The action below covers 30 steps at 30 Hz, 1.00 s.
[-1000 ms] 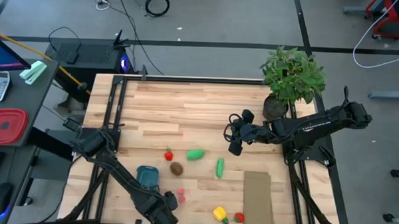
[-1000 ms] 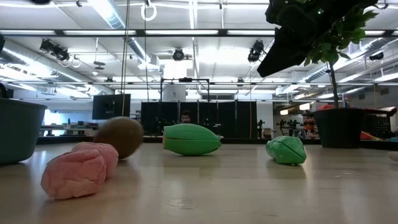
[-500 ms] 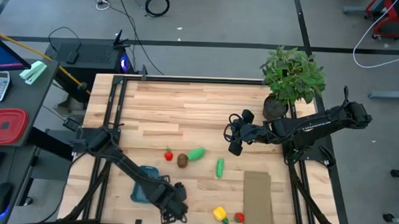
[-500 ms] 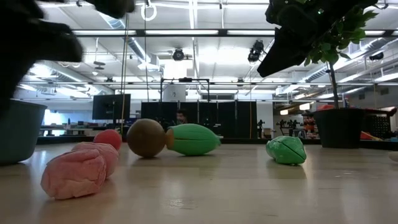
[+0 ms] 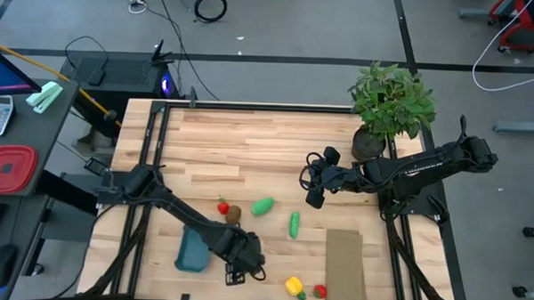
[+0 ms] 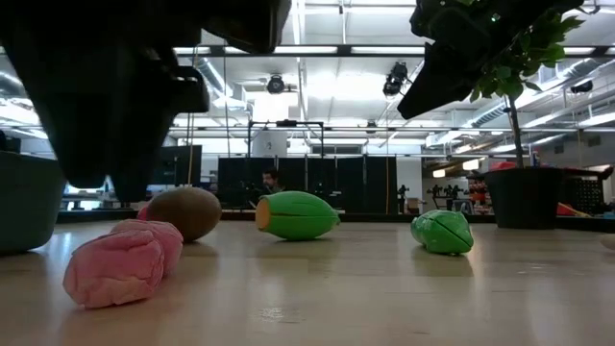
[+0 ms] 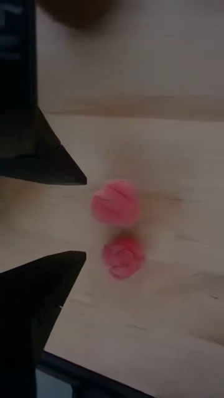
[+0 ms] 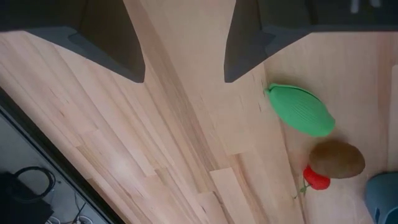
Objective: Pick and placing Produce into tupperware
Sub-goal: Put the top pink peach into the blue bin
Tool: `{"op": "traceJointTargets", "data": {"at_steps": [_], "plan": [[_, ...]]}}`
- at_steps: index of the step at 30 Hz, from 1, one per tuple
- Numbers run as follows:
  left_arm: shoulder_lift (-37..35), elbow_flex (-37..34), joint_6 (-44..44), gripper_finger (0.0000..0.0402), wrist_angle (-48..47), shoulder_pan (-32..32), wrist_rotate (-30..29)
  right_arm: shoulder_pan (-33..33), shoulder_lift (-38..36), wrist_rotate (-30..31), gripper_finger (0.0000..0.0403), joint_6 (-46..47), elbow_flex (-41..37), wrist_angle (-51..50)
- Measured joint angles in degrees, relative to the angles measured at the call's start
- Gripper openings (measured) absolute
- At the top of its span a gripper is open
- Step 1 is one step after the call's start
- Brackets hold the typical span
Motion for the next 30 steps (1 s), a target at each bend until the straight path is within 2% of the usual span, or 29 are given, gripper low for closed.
{"op": "traceJointTargets", "data": {"at_steps": [13,19,24,30], "plan": [[0.5,0.1,2.6,0.0189,4.9,0.8,-0.5,0.0,0.0,0.0,0.0231,-0.9,0.0,0.0],[3.1,0.3,3.7,0.0189,4.5,0.9,1.8,0.0,0.0,0.0,0.0231,-0.9,0.0,0.0],[3.0,0.2,5.0,0.0186,4.1,1.1,-1.6,0.0,0.0,0.0,0.0231,-0.9,0.0,0.0],[3.2,-0.1,5.8,0.0187,0.9,1.6,-1.6,0.0,0.0,0.0,0.0231,-0.9,0.0,0.0]]}}
